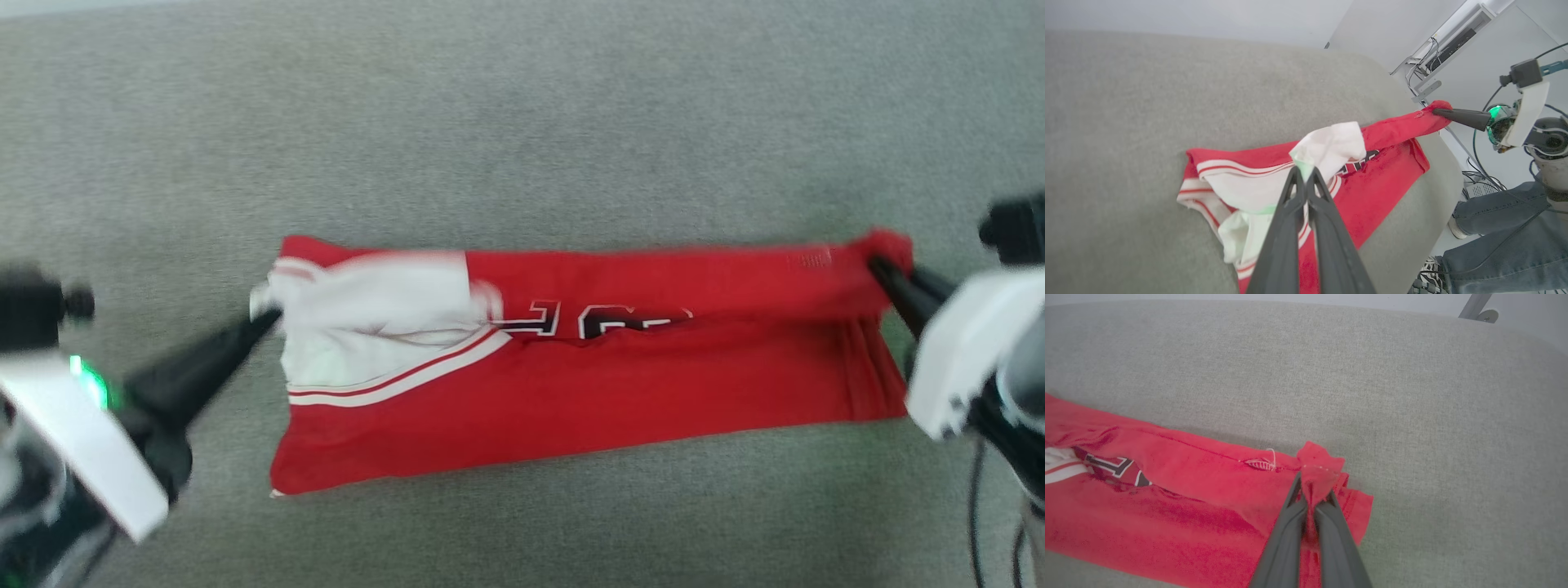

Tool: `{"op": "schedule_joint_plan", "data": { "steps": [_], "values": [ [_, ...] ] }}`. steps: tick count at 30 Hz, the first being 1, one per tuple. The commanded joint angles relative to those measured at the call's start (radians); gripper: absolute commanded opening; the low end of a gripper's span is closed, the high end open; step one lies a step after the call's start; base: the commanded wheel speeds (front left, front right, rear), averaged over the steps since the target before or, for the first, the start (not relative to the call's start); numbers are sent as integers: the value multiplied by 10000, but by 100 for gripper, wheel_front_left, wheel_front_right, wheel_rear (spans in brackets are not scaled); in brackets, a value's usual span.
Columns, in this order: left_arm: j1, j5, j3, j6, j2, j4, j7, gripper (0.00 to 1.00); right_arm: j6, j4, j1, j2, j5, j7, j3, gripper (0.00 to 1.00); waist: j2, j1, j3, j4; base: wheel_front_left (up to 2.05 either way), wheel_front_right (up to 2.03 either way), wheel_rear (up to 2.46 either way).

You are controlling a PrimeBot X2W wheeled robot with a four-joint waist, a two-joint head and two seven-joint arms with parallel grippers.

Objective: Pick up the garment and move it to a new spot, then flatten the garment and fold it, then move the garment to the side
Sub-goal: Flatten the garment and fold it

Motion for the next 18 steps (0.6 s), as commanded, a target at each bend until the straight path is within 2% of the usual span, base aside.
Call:
{"op": "schedule_joint_plan", "data": {
  "steps": [1,6,10,13,18],
  "values": [
    [387,15,-40,24,106,-156,-205,0,-8,-294,385,-4,48,97,-135,0,-1,0,-142,149,0,0,0],
    [1859,203,-173,24,97,-465,-522,0,-8,-1064,1720,174,180,244,-791,0,-1,0,-52,266,0,0,0],
    [2490,533,-240,24,-630,234,-547,0,-8,-558,2012,693,22,-30,-1235,0,-1,0,150,306,0,0,0],
    [2515,731,-278,24,-1598,1343,-552,0,-7,348,1628,1123,-260,-369,-1121,0,-1,0,346,287,0,0,0],
    [2257,964,-344,24,-2273,2332,-514,0,-7,1276,1199,1378,-466,-715,-779,0,-1,0,460,227,0,0,0]
  ]
}}
